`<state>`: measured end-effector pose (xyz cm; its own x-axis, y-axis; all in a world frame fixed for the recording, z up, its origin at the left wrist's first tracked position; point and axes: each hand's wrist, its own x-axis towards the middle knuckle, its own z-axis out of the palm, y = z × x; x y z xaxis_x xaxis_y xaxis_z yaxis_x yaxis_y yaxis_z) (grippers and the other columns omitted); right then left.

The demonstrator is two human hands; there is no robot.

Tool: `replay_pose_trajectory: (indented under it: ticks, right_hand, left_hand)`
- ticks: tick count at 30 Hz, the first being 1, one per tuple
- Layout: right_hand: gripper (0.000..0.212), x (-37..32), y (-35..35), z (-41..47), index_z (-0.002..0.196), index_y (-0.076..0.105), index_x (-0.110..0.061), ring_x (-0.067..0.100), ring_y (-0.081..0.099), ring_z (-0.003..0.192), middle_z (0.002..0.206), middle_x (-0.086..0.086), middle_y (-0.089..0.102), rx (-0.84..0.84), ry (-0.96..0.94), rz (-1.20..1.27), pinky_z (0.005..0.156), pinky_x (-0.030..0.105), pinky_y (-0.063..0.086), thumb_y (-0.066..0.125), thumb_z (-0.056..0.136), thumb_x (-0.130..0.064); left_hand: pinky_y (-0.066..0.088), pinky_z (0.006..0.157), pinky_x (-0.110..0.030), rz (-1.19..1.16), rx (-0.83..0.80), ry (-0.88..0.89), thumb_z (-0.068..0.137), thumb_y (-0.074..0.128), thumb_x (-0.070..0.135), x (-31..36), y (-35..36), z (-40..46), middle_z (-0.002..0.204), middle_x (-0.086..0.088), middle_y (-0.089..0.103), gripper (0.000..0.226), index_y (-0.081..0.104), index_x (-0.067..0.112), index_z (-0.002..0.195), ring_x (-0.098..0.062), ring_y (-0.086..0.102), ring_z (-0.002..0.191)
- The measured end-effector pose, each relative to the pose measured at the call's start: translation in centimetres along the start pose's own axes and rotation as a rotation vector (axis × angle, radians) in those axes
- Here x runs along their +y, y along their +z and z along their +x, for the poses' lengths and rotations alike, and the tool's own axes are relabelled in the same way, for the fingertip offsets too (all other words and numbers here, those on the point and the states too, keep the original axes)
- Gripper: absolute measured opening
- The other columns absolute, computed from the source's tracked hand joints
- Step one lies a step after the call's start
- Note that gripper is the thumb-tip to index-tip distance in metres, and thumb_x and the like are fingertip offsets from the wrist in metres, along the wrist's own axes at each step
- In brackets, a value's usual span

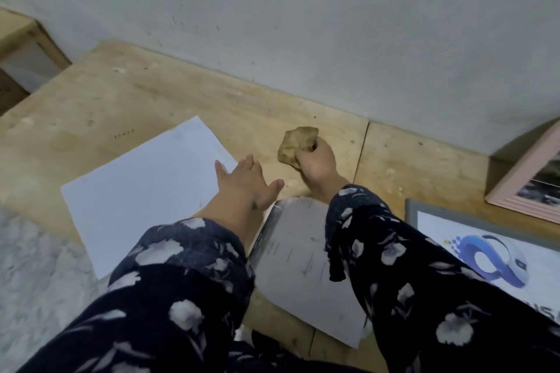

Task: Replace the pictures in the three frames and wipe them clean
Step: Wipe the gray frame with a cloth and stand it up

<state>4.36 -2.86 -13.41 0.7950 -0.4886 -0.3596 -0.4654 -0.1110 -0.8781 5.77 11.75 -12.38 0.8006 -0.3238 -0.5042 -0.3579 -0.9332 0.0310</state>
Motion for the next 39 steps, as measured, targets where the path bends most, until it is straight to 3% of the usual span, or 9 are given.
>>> replay_pose_trajectory:
  ticks: [5,8,14,17,21,27,33,36,39]
  right_hand:
    - [0.042,-0.2,-5.6,-1.5,0.116,0.037,-0.03,0.026,0.062,0.1,0.116,0.002,0.055,0.002,0.086,0.355,0.074,0.039,0.058,0.045,0.088,0.001]
    - [0.043,0.7,-10.4,-2.7,0.12,0.052,-0.022,0.026,0.062,0.092,0.11,0.005,0.062,0.189,-0.022,0.215,0.067,0.031,0.051,0.046,0.081,-0.002]
    - [0.042,3.3,-18.4,-6.8,0.12,0.063,-0.015,0.006,0.05,0.1,0.118,-0.001,0.063,0.398,-0.175,-0.183,0.08,0.005,0.032,0.045,0.088,0.003]
    - [0.043,4.9,-19.5,-8.1,0.119,0.064,-0.016,0.012,0.056,0.101,0.116,0.001,0.066,0.389,-0.191,-0.327,0.082,0.009,0.033,0.045,0.085,0.0]
    - [0.049,6.5,-19.4,-8.8,0.131,0.056,-0.013,0.026,0.051,0.123,0.131,0.01,0.059,0.276,-0.23,-0.626,0.102,0.026,0.035,0.045,0.085,0.001]
    - [0.065,10.0,-18.8,-9.7,0.145,0.038,-0.019,0.024,0.029,0.142,0.155,0.007,0.031,-0.004,-0.142,-0.934,0.114,0.04,0.028,0.042,0.085,0.005]
    - [0.053,10.3,-19.5,-13.8,0.136,0.047,-0.019,0.032,0.05,0.123,0.137,0.011,0.054,0.015,-0.22,-0.955,0.111,0.041,0.026,0.036,0.088,0.0]
    - [0.053,11.0,-19.7,-15.5,0.13,0.049,-0.023,0.03,0.053,0.117,0.123,0.008,0.063,-0.025,-0.226,-0.974,0.118,0.042,0.007,0.037,0.084,0.001]
    - [0.052,11.2,-20.1,-17.5,0.127,0.047,-0.023,0.029,0.044,0.117,0.114,0.01,0.063,-0.041,-0.226,-1.01,0.118,0.04,0.009,0.04,0.081,0.002]
  left_hand:
    - [-0.007,0.112,-0.064,-0.018,0.082,-0.068,0.094,0.016,0.063,1.8,0.3,0.1,0.162,-0.006,0.004,0.082,0.01,0.007,0.153,-0.019,0.001,0.149]
    - [-0.006,0.113,-0.063,0.029,0.109,0.068,0.095,0.015,0.062,5.3,0.5,-0.4,0.162,-0.005,-0.008,0.082,-0.005,0.009,0.154,-0.018,-0.008,0.149]
    - [-0.009,0.112,-0.064,0.043,0.13,0.342,0.087,0.018,0.076,13.2,2.8,-3.0,0.161,-0.002,-0.013,0.095,-0.007,0.014,0.154,-0.018,-0.015,0.148]
    - [-0.01,0.11,-0.066,0.068,0.114,0.448,0.075,0.017,0.089,15.8,4.7,-5.1,0.161,0.0,-0.017,0.112,-0.01,0.015,0.154,-0.017,-0.02,0.146]
    - [-0.015,0.105,-0.07,0.114,0.129,0.564,0.06,0.028,0.097,17.7,7.2,-8.5,0.16,-0.002,-0.02,0.132,-0.012,0.012,0.153,-0.018,-0.024,0.145]
    - [-0.02,0.1,-0.071,0.13,0.114,0.417,0.054,0.044,0.096,19.3,8.7,-11.5,0.158,-0.006,-0.027,0.144,-0.018,0.008,0.151,-0.022,-0.029,0.143]
    - [-0.017,0.095,-0.076,0.112,0.146,0.309,0.054,0.042,0.096,19.7,9.0,-13.1,0.155,-0.007,-0.032,0.145,-0.022,0.009,0.15,-0.025,-0.034,0.141]
    - [-0.015,0.096,-0.077,0.096,0.169,0.27,0.055,0.039,0.097,19.7,9.8,-13.9,0.155,-0.007,-0.033,0.143,-0.022,0.009,0.149,-0.025,-0.034,0.141]
    - [-0.015,0.097,-0.076,0.079,0.195,0.278,0.059,0.035,0.096,19.7,10.2,-14.6,0.155,-0.007,-0.033,0.138,-0.022,0.008,0.149,-0.025,-0.034,0.14]
